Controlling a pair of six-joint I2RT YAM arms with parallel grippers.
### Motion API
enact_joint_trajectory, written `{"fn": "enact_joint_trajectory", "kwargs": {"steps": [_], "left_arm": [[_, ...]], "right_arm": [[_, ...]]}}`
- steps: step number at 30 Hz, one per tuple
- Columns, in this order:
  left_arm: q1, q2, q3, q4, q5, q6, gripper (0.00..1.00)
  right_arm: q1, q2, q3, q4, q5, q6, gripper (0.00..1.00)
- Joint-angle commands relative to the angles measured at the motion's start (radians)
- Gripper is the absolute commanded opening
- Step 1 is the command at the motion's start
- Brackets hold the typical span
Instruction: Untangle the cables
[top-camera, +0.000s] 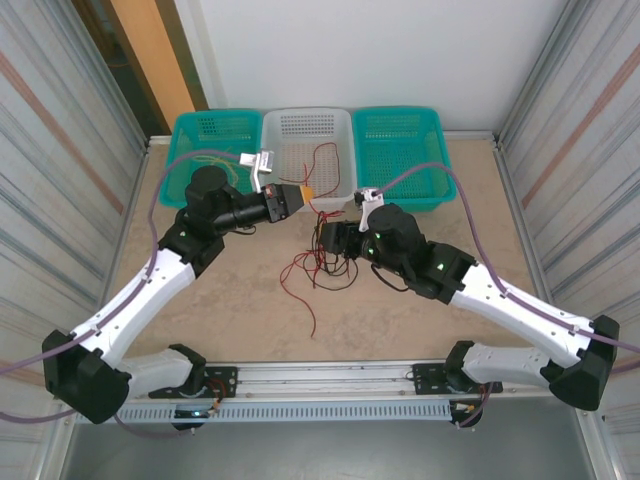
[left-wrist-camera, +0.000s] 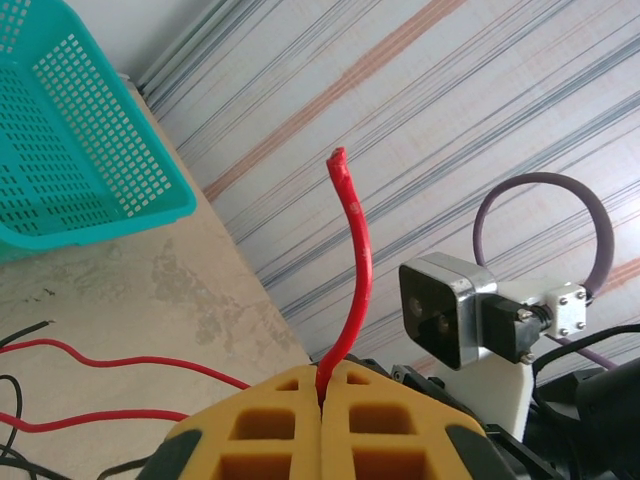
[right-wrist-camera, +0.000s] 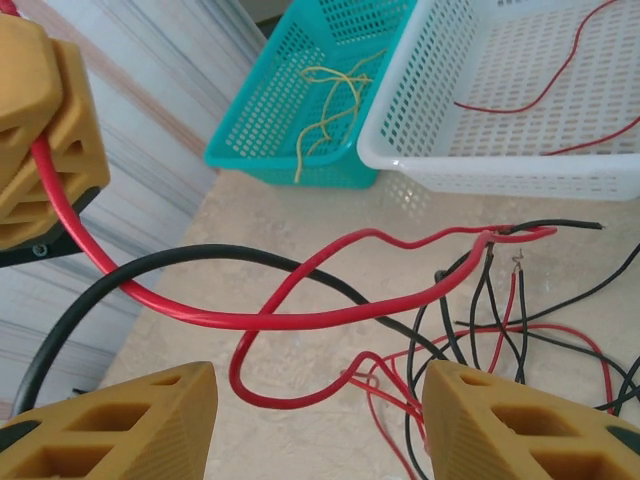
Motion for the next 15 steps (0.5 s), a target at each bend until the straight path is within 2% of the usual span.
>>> {"fn": "enact_joint_trajectory", "kwargs": {"steps": [1,7,15], "left_arm": [[0.008,-0.007,0.027,0.021,0.025,0.009,0.00],[0.008,-0.008,0.013,0.012,0.027,0.019,0.00],[0.008,0.011,0.012,0.051,0.065,-0.001,0.00]], "right_arm": [[0.010,-0.039,0.032,0.034,0.055,-0.035,0.56],[0.020,-0.100,0.031,0.017,0.117,-0.043,0.58],[0.001,-0.007,0.127,-0.041,0.097,-0.060,0.60]]}}
